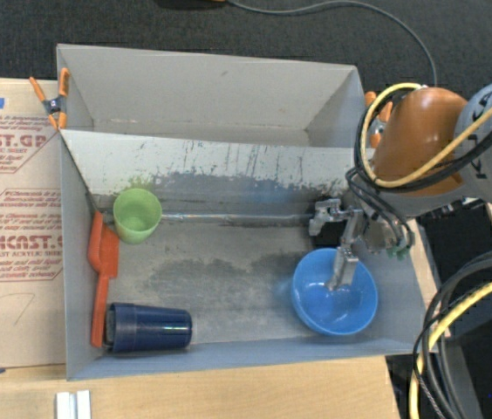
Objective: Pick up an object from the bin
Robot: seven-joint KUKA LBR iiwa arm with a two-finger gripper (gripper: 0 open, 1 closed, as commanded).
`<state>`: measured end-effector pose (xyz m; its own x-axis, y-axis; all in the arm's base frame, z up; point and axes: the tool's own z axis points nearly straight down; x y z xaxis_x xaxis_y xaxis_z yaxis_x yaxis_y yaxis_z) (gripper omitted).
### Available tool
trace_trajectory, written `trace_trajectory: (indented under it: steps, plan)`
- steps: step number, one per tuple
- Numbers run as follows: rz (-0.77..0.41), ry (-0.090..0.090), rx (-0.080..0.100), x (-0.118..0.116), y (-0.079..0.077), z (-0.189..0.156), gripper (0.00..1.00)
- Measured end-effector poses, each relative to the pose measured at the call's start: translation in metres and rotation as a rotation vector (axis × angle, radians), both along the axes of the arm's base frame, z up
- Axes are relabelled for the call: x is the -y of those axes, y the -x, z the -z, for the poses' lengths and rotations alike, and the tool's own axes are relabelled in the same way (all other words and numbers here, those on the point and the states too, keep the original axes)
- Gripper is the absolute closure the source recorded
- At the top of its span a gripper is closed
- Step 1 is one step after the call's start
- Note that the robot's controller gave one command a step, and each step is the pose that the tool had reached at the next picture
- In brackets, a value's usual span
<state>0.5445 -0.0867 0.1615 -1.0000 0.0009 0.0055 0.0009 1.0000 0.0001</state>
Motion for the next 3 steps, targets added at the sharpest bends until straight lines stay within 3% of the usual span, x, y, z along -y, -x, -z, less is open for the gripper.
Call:
trace_trajectory:
  steps: [1,2,3]
  plan:
    - [-0.001,0.001,0.007,0.000,-0.001,-0.005,0.00]
    - [-0.526,-0.002,0.006,0.043,0.029,0.089,0.00]
    - [-0.421,0.000,0.014,0.030,0.023,0.027,0.00]
